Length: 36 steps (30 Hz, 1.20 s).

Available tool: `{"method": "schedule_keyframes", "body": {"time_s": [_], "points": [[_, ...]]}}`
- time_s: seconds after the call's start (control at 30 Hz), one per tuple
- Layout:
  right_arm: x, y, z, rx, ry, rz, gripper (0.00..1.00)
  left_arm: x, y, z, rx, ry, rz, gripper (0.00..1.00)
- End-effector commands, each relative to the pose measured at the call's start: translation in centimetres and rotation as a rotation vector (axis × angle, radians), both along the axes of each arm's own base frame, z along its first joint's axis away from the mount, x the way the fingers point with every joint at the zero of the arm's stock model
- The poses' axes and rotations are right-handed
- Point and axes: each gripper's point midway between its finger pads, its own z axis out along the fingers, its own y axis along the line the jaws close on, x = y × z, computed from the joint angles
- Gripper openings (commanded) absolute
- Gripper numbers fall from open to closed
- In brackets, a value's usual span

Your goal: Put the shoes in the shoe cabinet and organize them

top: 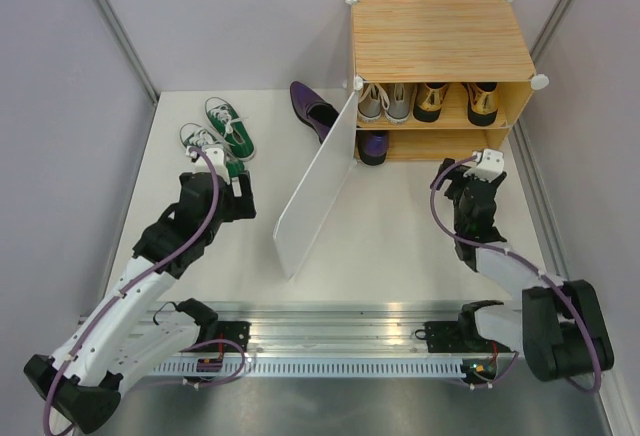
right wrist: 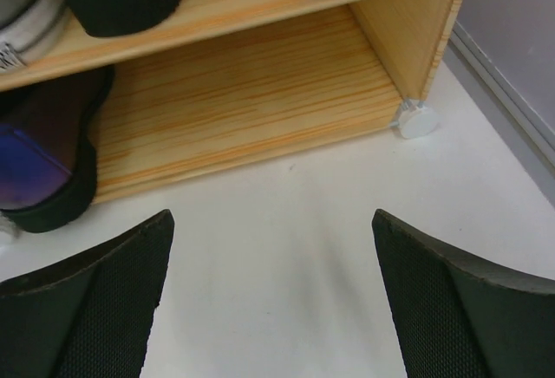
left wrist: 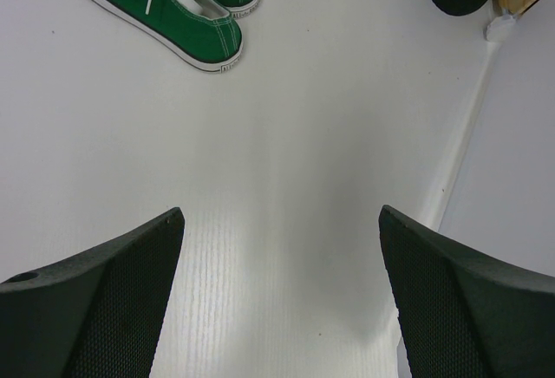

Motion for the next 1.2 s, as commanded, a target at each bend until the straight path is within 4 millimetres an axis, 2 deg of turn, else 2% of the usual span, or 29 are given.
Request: {"method": "schedule_keyframes", "body": {"time_s": [0.0,0.03,0.13,0.23,0.27,0.33,0.37,0.43,0.47,0.5,0.53,0.57,0.6,0.63,0.7,0.83,0.9,0.93,1.17], "points": [[-0.9,2.7,1.5,0.128,-0.008,0.117,0.98,0.7,0.1,0.8,-0.015,-0.035,0.02,0.95],[-0.5,4.0,2.7,0.159,-0.024,0.184,0.98,0.7,0.1,0.8,-0.015,-0.038,0.02,0.95],[0.1,6.5,2.9,0.222,0.01,0.268,0.98,0.6,0.1,0.9,-0.017,-0.041,0.02,0.95],[0.6,8.8,1.7,0.239,0.037,0.324,0.98,0.6,0.2,1.0,-0.016,-0.043,0.022,0.95],[0.9,10.1,0.4,0.238,0.071,0.35,0.93,0.6,0.1,1.0,-0.017,-0.044,0.022,0.95],[1.8,11.5,0.1,0.245,0.084,0.378,0.85,0.6,0.1,0.9,-0.016,-0.041,0.021,0.95],[2.3,12.6,-1.4,0.25,0.118,0.4,0.75,0.6,0.1,0.9,-0.017,-0.041,0.02,0.95],[3.3,14.0,-1.4,0.266,0.115,0.423,0.64,0.6,0.1,0.8,-0.015,-0.038,0.02,0.95],[3.9,14.4,-2.4,0.266,0.131,0.427,0.58,0.6,0.1,0.9,-0.017,-0.041,0.02,0.95],[4.5,14.9,-2.1,0.273,0.121,0.433,0.56,0.6,0.1,0.8,-0.016,-0.04,0.021,0.95],[4.9,15.4,-2.2,0.282,0.121,0.439,0.54,0.6,0.1,0.8,-0.015,-0.038,0.02,0.95],[5.4,15.7,-3.2,0.287,0.138,0.44,0.51,0.6,0.0,0.8,-0.016,-0.038,0.018,0.95],[6.2,16.1,-2.7,0.292,0.124,0.446,0.5,0.6,0.0,0.9,-0.017,-0.039,0.018,0.95],[6.6,16.4,-3.5,0.293,0.142,0.449,0.49,0.6,0.0,0.8,-0.017,-0.037,0.016,0.95],[7.7,17.0,-3.0,0.305,0.121,0.46,0.43,0.6,0.0,0.8,-0.018,-0.037,0.014,0.95],[9.3,18.1,-3.8,0.328,0.126,0.478,0.41,0.6,-0.1,0.8,-0.017,-0.035,0.011,0.95],[10.2,18.7,-3.4,0.339,0.113,0.488,0.4,0.7,-0.1,0.7,-0.017,-0.035,0.011,0.95],[10.4,18.8,-4.1,0.341,0.123,0.485,0.39,0.7,-0.1,0.8,-0.018,-0.036,0.011,0.95],[11.9,18.5,-4.0,0.331,0.101,0.447,0.38,0.7,-0.2,0.7,-0.016,-0.031,0.008,0.95]]}}
